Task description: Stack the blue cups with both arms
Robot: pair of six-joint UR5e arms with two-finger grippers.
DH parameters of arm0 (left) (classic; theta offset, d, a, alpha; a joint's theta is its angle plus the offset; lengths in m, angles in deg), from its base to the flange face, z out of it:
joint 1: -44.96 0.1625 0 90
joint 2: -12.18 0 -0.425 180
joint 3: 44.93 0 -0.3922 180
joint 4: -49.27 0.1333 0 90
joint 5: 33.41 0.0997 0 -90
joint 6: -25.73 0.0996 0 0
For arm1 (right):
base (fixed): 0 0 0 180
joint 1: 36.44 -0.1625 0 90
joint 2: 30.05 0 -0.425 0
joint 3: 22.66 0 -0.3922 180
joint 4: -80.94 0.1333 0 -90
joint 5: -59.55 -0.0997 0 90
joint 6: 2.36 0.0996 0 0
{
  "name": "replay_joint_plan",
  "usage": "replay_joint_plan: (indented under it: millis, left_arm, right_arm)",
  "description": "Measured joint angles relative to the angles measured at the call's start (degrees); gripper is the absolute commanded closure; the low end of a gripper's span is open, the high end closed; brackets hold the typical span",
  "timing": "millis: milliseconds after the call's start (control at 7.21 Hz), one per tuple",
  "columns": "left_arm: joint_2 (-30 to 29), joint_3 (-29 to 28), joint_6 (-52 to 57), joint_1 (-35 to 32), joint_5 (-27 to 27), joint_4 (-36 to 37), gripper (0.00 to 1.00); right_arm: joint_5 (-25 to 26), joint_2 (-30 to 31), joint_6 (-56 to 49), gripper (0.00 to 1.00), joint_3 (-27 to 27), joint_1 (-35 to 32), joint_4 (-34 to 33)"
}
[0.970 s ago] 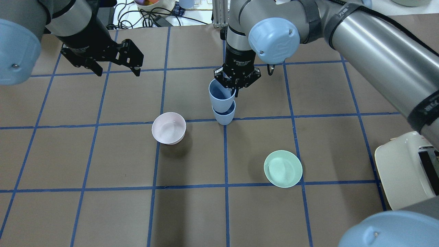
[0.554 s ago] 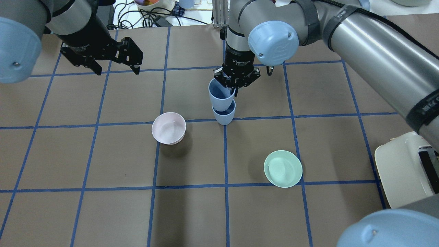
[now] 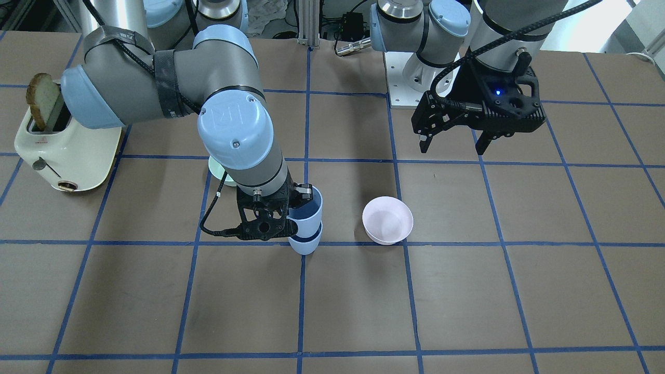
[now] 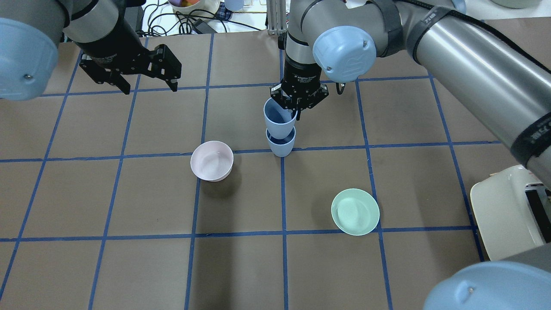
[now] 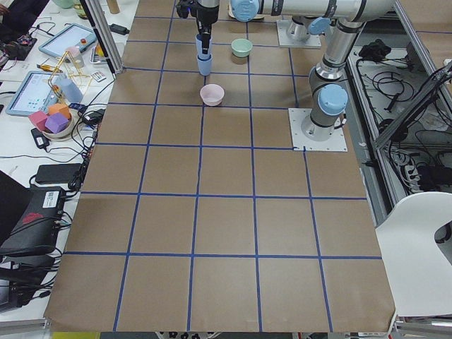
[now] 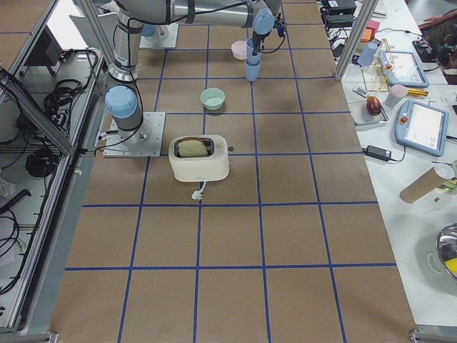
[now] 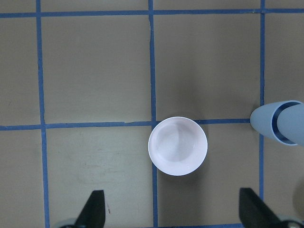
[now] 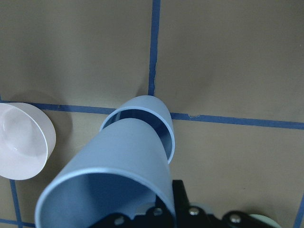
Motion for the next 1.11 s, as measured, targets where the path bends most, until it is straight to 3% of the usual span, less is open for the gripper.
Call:
replay_joint_plan:
  millis: [277, 416, 1109]
  left_arm:
    - [0.21, 0.37, -0.05, -0.03, -0.10, 0.02, 0.00]
    - [0.17, 0.47, -0.06, -0.04, -0.09, 0.02, 0.00]
    - [0.17, 0.63, -0.15, -0.07, -0.12, 0.02, 0.00]
  right_arm:
    - [0.18, -0.13, 0.45, 0.12, 0.03, 0.16, -0.06]
    - [0.23, -0.15, 0.57, 0.00, 0.17, 0.18, -0.06]
    - [3.15, 4.63, -3.85, 0.00, 3.03, 8.05, 2.54]
